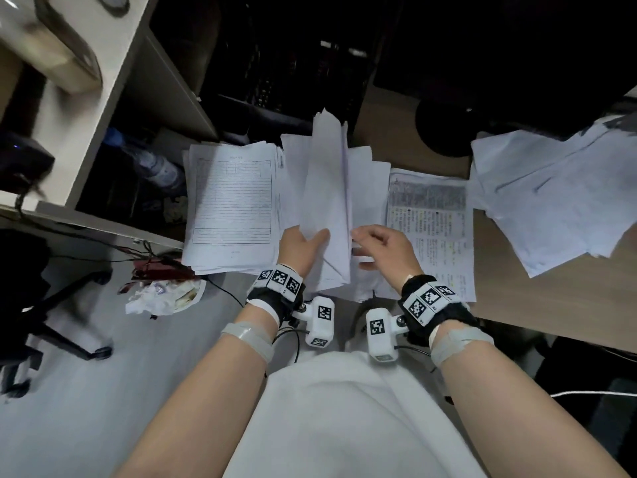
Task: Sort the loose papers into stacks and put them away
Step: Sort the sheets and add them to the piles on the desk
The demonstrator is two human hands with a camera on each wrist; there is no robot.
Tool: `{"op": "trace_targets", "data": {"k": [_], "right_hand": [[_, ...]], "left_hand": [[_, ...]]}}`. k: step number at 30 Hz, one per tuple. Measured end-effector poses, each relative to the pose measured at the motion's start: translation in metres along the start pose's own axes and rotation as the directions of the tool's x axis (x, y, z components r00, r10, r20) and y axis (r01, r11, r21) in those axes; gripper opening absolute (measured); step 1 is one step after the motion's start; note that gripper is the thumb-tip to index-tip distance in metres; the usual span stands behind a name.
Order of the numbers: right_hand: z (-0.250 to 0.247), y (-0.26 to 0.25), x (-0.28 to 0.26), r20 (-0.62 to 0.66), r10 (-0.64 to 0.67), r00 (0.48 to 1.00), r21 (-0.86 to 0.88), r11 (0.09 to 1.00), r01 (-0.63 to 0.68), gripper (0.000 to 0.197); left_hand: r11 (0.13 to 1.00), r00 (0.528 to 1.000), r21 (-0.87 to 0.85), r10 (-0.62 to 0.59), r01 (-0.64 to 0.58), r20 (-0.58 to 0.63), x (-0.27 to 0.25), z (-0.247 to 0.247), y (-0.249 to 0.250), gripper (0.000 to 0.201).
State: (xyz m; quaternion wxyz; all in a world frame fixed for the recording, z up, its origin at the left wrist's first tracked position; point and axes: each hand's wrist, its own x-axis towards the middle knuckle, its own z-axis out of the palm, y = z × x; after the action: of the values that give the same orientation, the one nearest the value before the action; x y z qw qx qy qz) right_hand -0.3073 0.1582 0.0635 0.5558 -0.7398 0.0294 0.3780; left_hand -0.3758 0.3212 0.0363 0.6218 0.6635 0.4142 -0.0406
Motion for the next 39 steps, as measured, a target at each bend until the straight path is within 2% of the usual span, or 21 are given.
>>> {"op": "trace_targets", "data": {"k": [4,6,8,10,12,16,18,20,21,24,25,30,32,35,39], "right_hand": [[-0.023,0.000,-0.004,0.028,-0.032,0.999,-0.098,0.995,0.034,0.044],[-0.035,0.005,-0.004,-0.011,-0.019,1.000,-0.158,0.987,0.017,0.037],[-0.049,0.011,-0.007,-0.052,0.029,0.998,-0.065,0.997,-0.032,0.022],[-0.064,0.017,-0.012,-0.072,0.077,0.994,0.076,0.995,-0.072,0.021],[-0.080,0.025,-0.015,-0.081,0.084,0.993,0.102,0.992,-0.076,0.018],[-0.095,0.041,-0.015,0.023,0.150,0.988,0.144,0.978,-0.152,0.031],[-0.092,0.054,-0.011,0.056,0.195,0.979,0.079,0.977,-0.199,0.036],[-0.091,0.068,-0.006,0.016,0.201,0.979,-0.053,0.978,-0.200,0.034],[-0.091,0.076,-0.003,-0.008,0.196,0.980,-0.112,0.974,-0.196,0.040],[-0.092,0.095,0.002,-0.042,0.212,0.976,-0.230,0.949,-0.216,0.056],[-0.092,0.099,0.003,-0.048,0.221,0.974,-0.267,0.937,-0.226,0.059],[-0.079,0.113,0.019,-0.080,0.241,0.967,-0.387,0.887,-0.253,0.070],[-0.072,0.113,0.028,-0.089,0.257,0.962,-0.417,0.867,-0.271,0.064],[-0.062,0.108,0.034,-0.135,0.236,0.962,-0.463,0.844,-0.272,0.033],[-0.051,0.096,0.036,-0.269,0.187,0.945,-0.435,0.852,-0.293,0.022]], "left_hand": [[1.000,1.000,-0.008,0.024,-0.024,-0.005,-0.021,0.021,0.009,0.013],[0.999,1.000,-0.036,0.030,-0.030,-0.010,-0.032,0.033,0.015,0.008],[0.998,0.999,-0.063,0.025,-0.027,-0.034,-0.042,0.044,0.019,0.007],[0.996,0.998,-0.089,0.022,-0.027,-0.060,-0.052,0.053,0.022,0.007],[0.993,0.997,-0.111,0.022,-0.030,-0.076,-0.059,0.061,0.023,0.007],[0.991,0.991,-0.135,-0.003,-0.016,-0.137,-0.066,0.075,0.018,0.020],[0.995,0.978,-0.103,-0.026,0.004,-0.206,-0.066,0.072,0.008,0.020],[0.998,0.963,-0.053,-0.039,0.026,-0.265,-0.065,0.064,-0.003,0.013],[0.999,0.957,-0.023,-0.045,0.040,-0.287,-0.065,0.060,-0.009,0.011],[0.996,0.926,0.055,-0.044,0.070,-0.376,-0.061,0.050,-0.025,0.039],[0.995,0.913,0.064,-0.049,0.081,-0.404,-0.059,0.049,-0.029,0.042],[0.984,0.902,0.090,-0.102,0.153,-0.419,-0.045,0.042,-0.050,0.018],[0.980,0.898,0.080,-0.132,0.182,-0.420,-0.040,0.038,-0.057,0.020],[0.972,0.897,0.069,-0.178,0.224,-0.404,-0.032,0.031,-0.063,0.019],[0.973,0.889,0.032,-0.197,0.230,-0.413,-0.024,0.020,-0.054,0.021]]}}
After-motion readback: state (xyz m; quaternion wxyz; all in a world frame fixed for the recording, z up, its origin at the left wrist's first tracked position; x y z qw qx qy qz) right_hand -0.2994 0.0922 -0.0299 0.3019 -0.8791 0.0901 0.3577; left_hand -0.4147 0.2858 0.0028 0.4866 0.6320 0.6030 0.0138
